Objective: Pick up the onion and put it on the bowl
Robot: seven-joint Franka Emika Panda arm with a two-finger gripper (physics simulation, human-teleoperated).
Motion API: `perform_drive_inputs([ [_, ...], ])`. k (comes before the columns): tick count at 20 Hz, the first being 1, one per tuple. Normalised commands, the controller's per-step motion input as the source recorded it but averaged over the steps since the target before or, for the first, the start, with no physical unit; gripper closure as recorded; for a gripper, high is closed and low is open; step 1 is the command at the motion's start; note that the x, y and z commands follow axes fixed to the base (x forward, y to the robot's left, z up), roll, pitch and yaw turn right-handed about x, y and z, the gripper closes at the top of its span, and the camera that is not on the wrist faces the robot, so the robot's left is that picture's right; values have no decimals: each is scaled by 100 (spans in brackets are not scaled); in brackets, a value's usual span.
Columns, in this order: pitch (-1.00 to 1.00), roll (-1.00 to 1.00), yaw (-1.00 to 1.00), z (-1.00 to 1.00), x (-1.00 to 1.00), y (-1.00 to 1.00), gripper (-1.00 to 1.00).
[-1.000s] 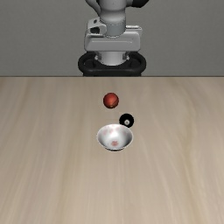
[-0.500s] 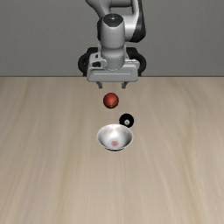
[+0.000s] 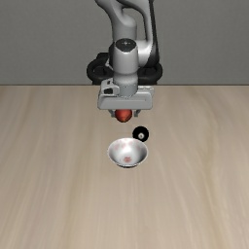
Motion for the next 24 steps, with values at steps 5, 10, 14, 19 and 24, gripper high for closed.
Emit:
perform_drive_inputs([
  [5, 0, 0, 0, 0, 0, 0, 100],
  [10, 0, 0, 0, 0, 0, 0, 100],
  [14, 0, 0, 0, 100, 0, 0, 100],
  [19, 0, 0, 0, 100, 0, 0, 100],
  [24, 0, 0, 0, 20, 80, 0, 100],
])
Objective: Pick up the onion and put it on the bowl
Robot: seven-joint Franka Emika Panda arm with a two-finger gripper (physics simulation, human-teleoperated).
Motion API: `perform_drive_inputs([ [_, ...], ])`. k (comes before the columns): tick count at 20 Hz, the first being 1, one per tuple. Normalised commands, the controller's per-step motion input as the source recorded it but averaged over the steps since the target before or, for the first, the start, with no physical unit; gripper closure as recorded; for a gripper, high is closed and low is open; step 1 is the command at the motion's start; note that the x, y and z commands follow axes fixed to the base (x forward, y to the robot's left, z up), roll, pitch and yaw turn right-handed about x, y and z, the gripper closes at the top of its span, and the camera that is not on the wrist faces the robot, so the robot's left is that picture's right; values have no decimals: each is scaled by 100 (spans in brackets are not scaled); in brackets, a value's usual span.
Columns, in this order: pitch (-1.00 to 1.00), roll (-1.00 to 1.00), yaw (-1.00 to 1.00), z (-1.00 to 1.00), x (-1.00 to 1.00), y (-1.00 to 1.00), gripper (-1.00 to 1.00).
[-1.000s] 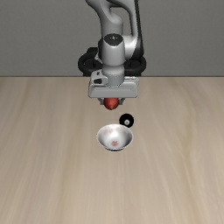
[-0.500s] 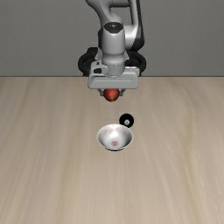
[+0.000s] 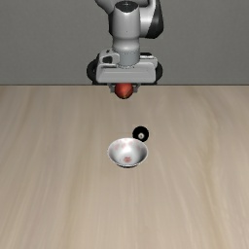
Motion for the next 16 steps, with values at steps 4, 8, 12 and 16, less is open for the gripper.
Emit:
perform_drive_inputs([
  [4, 0, 0, 0, 0, 100, 0, 100],
  [8, 0, 0, 0, 0, 100, 0, 100],
  [12, 0, 0, 0, 0, 100, 0, 100],
  [16, 0, 0, 0, 0, 25, 0, -100],
])
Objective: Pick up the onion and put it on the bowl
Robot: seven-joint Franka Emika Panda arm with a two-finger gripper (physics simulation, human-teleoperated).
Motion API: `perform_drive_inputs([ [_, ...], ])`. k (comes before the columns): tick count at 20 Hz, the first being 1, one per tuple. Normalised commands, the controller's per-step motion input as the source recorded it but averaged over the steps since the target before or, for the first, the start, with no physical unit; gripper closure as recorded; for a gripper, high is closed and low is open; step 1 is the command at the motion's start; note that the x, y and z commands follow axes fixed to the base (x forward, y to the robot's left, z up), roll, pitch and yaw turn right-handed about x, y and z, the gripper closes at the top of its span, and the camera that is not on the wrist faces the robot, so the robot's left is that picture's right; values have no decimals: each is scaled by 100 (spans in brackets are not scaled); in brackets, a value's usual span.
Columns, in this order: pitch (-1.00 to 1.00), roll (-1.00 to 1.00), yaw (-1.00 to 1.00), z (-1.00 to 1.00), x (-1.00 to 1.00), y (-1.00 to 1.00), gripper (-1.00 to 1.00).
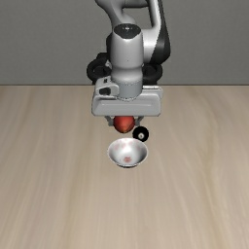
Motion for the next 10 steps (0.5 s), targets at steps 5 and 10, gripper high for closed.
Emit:
perform_drive_inputs([
  [5, 0, 0, 0, 0, 0, 0, -100],
  [10, 0, 0, 0, 0, 0, 0, -100],
])
